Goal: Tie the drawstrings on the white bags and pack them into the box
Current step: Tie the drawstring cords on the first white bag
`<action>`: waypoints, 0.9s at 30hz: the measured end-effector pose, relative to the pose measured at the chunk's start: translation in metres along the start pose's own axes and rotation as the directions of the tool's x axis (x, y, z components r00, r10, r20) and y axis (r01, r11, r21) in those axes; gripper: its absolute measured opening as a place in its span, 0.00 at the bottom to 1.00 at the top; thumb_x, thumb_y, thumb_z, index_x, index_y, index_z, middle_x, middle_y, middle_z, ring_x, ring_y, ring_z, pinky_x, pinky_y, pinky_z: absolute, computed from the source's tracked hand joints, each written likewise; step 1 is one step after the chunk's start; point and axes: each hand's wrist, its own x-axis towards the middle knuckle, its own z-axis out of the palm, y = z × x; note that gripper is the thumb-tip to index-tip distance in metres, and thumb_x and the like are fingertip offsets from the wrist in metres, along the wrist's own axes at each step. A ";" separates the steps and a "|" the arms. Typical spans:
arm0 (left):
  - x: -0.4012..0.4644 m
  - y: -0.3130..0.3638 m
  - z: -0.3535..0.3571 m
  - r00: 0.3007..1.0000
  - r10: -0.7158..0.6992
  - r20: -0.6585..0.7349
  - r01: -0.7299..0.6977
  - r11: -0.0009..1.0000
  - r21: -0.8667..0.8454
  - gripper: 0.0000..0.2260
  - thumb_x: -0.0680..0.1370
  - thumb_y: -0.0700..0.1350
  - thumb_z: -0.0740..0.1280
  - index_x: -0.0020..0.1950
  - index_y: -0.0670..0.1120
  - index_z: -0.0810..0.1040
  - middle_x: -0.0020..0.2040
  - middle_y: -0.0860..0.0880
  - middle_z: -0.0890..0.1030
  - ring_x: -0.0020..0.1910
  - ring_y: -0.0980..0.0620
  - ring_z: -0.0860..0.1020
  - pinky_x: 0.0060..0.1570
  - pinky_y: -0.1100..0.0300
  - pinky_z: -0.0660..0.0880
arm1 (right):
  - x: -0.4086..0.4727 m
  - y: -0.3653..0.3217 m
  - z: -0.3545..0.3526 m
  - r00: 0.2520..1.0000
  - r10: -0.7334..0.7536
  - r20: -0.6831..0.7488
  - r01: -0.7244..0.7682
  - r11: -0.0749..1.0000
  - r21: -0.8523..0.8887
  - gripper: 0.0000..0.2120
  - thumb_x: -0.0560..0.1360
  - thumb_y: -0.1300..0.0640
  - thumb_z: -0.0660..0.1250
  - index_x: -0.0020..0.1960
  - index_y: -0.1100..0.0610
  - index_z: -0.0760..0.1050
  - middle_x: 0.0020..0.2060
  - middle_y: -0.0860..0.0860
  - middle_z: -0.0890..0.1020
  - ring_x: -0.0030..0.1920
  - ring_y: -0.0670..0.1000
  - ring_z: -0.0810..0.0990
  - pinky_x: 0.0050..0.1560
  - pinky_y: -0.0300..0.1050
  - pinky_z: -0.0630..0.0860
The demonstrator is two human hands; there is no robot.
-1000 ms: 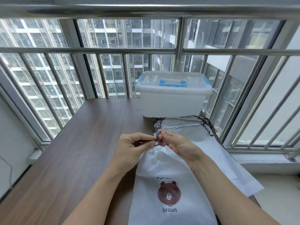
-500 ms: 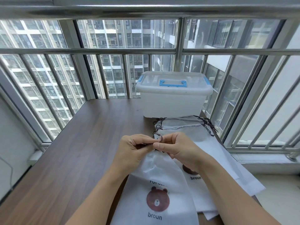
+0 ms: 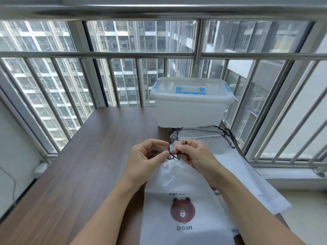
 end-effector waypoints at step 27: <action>0.004 -0.001 -0.003 1.000 -0.016 0.027 0.012 0.990 0.140 0.02 0.73 0.40 0.74 0.44 0.47 0.86 0.43 0.48 0.86 0.43 0.53 0.84 0.46 0.63 0.78 | -0.003 0.003 0.003 0.979 -0.198 0.059 0.206 0.958 -0.201 0.09 0.82 0.65 0.64 0.44 0.61 0.78 0.27 0.43 0.73 0.28 0.42 0.66 0.30 0.33 0.64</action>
